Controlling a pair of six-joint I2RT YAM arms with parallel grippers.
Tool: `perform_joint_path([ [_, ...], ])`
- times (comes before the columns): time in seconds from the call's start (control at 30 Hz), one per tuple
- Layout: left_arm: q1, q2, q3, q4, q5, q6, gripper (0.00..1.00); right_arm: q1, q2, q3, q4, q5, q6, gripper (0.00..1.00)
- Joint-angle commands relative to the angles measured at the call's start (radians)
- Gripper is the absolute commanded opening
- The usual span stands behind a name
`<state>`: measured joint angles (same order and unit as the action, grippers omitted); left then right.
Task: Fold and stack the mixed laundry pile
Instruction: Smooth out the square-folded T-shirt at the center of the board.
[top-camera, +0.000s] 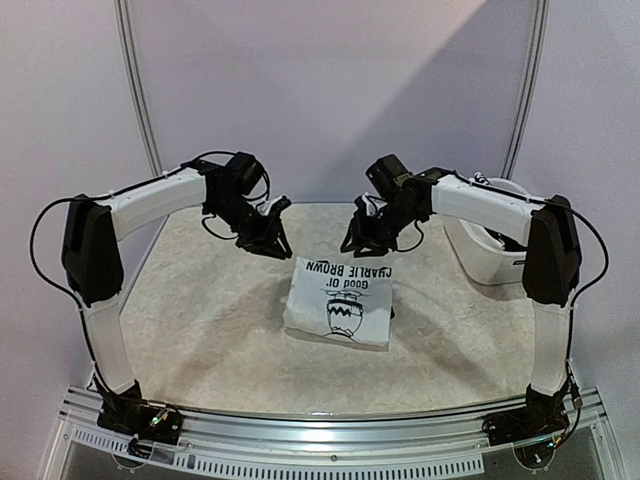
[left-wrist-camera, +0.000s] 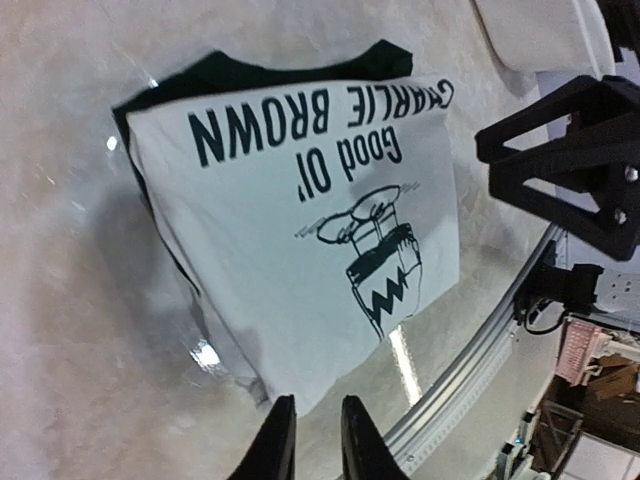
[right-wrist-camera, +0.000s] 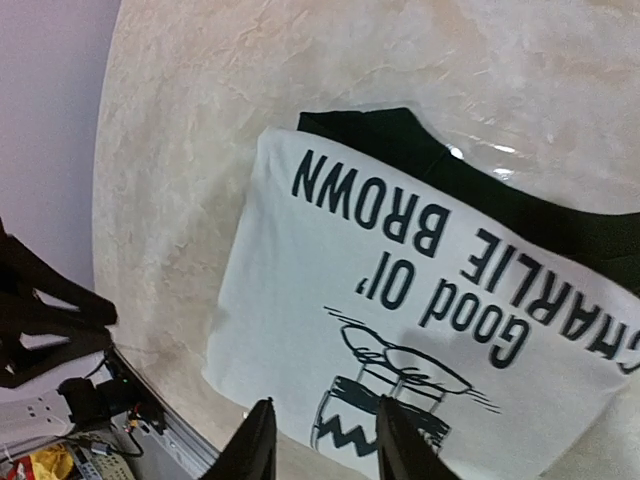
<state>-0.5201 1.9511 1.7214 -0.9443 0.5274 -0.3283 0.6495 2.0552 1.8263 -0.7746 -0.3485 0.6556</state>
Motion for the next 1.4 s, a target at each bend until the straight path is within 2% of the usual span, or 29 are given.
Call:
perform_joint_path([
  [0.0,-0.053,-0.011,-0.094,0.081,0.13,0.073,0.1,0.013,0.052,-0.037,0.136,-0.068,0.051,0.28],
  [0.1,-0.097,0.008,-0.099,0.065,0.112,0.096,0.09,0.013,0.091,-0.04,0.154,-0.078,0.064,0.2],
  [0.27,-0.121,0.041,-0.134,0.074,0.049,0.094,0.07,0.008,0.177,-0.019,0.147,-0.093,0.051,0.12],
  [0.5,-0.118,0.083,-0.23,0.061,-0.005,0.136,0.05,-0.016,0.279,-0.014,0.162,-0.101,0.06,0.09],
  [0.7,-0.116,0.1,-0.362,0.145,-0.044,0.114,0.05,-0.041,0.334,0.009,0.149,-0.099,0.072,0.06],
  [0.83,-0.116,0.128,-0.392,0.172,-0.08,0.102,0.03,-0.05,0.368,0.046,0.115,-0.096,0.061,0.06],
  [0.97,-0.116,0.081,-0.389,0.161,-0.078,0.094,0.03,-0.054,0.388,0.117,0.064,-0.09,0.041,0.06],
  [1.17,-0.118,-0.015,-0.289,0.09,-0.061,0.059,0.07,-0.053,0.344,0.206,-0.002,-0.102,-0.011,0.09],
  [1.37,-0.12,-0.046,-0.207,0.058,-0.015,0.023,0.12,-0.039,0.173,0.152,-0.024,-0.088,-0.046,0.14],
])
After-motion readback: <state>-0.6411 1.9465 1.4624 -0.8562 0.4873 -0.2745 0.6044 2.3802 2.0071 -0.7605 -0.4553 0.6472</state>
